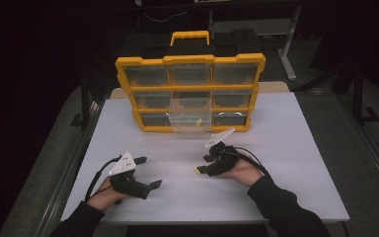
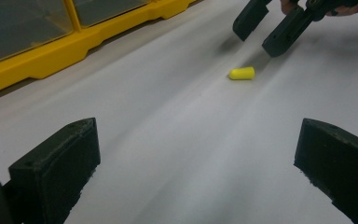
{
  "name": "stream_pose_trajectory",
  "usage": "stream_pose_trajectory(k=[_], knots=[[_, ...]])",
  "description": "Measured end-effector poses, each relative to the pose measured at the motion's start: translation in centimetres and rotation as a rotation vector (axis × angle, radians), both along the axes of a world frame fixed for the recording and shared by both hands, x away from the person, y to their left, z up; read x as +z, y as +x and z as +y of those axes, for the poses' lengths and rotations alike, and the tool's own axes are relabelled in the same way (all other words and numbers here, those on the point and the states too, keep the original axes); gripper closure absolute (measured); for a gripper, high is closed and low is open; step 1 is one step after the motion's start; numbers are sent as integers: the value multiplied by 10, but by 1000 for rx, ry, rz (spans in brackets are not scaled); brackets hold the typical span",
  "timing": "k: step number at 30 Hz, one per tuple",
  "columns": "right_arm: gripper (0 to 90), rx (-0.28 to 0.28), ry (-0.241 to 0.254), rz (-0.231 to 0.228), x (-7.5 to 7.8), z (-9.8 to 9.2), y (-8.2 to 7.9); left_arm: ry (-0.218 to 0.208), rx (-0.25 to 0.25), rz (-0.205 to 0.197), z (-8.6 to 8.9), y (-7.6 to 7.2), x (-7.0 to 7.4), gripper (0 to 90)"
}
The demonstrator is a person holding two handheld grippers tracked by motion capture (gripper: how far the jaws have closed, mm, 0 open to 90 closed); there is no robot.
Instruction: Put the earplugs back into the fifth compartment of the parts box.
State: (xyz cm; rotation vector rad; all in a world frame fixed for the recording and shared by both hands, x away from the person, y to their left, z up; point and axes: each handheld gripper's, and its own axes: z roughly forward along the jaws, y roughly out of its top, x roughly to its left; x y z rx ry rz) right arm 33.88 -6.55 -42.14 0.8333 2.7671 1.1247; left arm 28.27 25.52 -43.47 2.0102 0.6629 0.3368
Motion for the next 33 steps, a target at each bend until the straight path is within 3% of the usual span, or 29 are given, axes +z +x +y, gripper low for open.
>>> stream_pose_trajectory(k=[9,15,21,25,33], knots=[[582,9,-17,26,-7,14,0,-3,2,2,0,1,0,0],[632,17,-71,2,-14,20,0,0,2,5,0,1,-1,0],[749,19,-107,-24,-17,22,-1,2,3,5,0,1,-1,0],[795,27,-98,-12,-17,20,1,4,3,3,-1,1,-2,0],[797,28,-85,-7,-9,12,2,7,1,3,-1,1,-2,0]])
